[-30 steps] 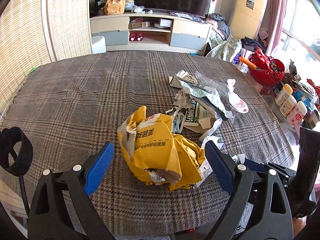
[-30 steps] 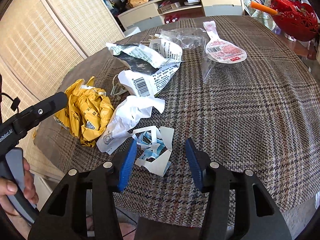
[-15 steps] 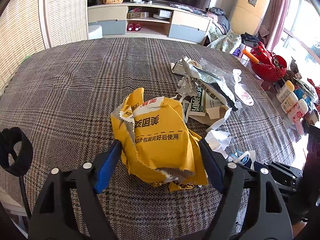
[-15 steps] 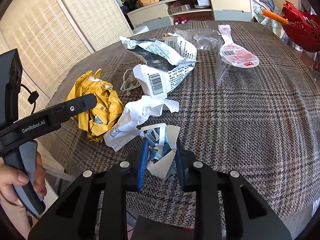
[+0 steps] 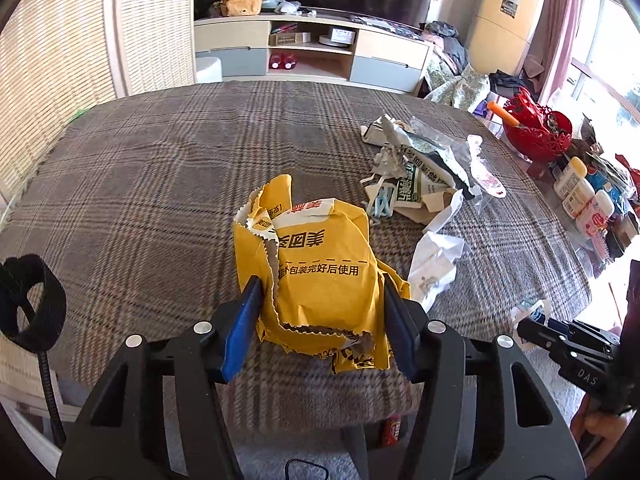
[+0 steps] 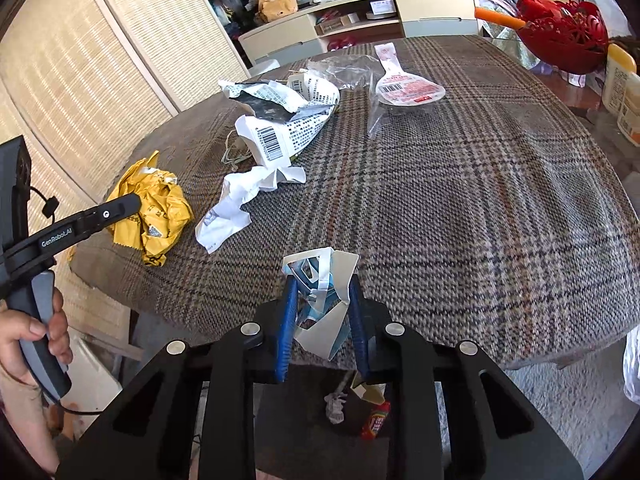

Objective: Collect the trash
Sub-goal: 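Grasp the yellow crumpled paper bag with the left tool while the right tool grasps torn white-blue paper, then lower the yellow bag and torn paper into the trash bin while both tools open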

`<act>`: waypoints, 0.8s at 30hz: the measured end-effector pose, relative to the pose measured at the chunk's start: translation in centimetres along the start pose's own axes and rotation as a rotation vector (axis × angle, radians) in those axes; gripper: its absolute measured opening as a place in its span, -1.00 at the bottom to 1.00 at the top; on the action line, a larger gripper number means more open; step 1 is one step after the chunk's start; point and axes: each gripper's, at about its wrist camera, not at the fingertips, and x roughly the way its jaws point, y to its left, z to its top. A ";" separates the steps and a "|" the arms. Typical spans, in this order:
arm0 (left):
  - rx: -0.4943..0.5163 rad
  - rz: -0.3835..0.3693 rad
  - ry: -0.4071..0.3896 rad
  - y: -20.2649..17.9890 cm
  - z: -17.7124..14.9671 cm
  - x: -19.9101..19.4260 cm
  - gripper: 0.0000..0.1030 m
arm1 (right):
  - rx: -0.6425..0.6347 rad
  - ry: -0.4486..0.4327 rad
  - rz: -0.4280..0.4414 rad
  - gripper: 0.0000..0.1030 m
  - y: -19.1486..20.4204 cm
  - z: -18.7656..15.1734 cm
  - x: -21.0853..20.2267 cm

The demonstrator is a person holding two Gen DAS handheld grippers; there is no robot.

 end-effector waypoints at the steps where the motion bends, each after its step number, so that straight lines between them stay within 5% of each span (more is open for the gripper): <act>1: -0.001 0.001 -0.002 0.1 -0.5 -0.5 0.06 | 0.000 -0.004 0.003 -0.49 0.0 -0.4 -0.4; 15: 0.019 -0.052 0.007 -3.2 -8.9 -5.2 0.06 | -0.012 -0.005 0.037 -0.60 -0.2 -5.4 -3.4; 24: 0.040 -0.112 0.070 -6.9 -14.7 -4.5 0.07 | 0.049 0.051 0.027 -0.60 -2.1 -9.0 -3.1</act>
